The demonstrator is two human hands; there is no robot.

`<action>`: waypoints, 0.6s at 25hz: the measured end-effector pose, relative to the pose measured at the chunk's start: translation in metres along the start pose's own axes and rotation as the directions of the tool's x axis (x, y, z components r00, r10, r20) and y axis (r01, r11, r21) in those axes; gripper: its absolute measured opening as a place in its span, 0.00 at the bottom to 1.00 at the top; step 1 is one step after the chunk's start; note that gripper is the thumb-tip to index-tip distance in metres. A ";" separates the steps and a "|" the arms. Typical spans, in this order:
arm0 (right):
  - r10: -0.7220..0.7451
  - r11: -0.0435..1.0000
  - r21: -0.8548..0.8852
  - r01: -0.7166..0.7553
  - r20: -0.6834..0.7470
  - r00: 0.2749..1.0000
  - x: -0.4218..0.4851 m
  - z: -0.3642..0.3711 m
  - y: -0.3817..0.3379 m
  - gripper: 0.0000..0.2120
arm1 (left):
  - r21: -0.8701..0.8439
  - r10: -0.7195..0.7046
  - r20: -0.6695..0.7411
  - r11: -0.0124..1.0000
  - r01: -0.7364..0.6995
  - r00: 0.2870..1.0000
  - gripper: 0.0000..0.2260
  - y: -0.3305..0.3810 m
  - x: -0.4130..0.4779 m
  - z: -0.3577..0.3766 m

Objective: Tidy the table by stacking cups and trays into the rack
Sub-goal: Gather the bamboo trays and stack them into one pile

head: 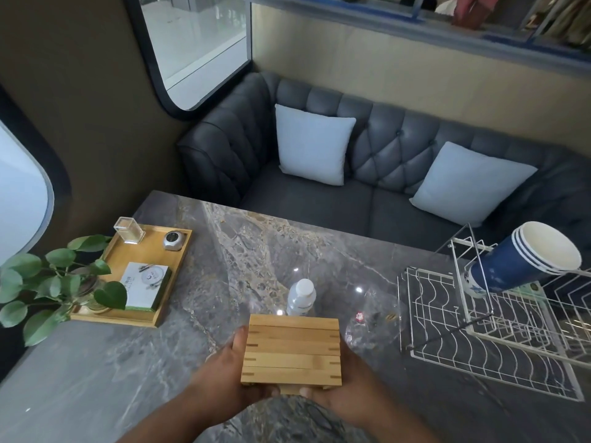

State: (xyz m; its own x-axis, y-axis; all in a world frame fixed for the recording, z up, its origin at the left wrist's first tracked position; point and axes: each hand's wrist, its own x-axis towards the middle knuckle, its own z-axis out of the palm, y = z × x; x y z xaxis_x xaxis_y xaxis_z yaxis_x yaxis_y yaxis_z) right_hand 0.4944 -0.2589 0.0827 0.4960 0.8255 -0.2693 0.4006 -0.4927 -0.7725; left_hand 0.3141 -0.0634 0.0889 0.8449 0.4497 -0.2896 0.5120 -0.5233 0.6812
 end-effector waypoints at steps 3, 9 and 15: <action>-0.008 1.000 -0.025 0.008 0.002 1.000 0.000 0.000 -0.002 0.48 | 0.006 0.006 0.003 1.000 -0.006 1.000 0.47 0.000 0.000 0.000; -0.058 0.998 -0.013 0.059 0.060 0.996 0.000 -0.005 -0.009 0.44 | 0.057 0.069 0.053 0.996 -0.072 0.996 0.50 -0.007 0.006 -0.004; 0.023 1.000 -0.022 -0.023 0.031 0.999 -0.003 0.007 0.000 0.45 | 0.070 0.100 0.056 0.992 -0.104 0.993 0.43 -0.019 0.012 0.007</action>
State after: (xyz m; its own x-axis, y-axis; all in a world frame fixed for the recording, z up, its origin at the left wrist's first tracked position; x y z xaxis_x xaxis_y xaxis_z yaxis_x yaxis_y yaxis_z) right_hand 0.4871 -0.2591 0.0795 0.4812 0.8219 -0.3048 0.4062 -0.5172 -0.7533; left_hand 0.3153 -0.0535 0.0679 0.8991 0.3540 -0.2574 0.4313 -0.6165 0.6588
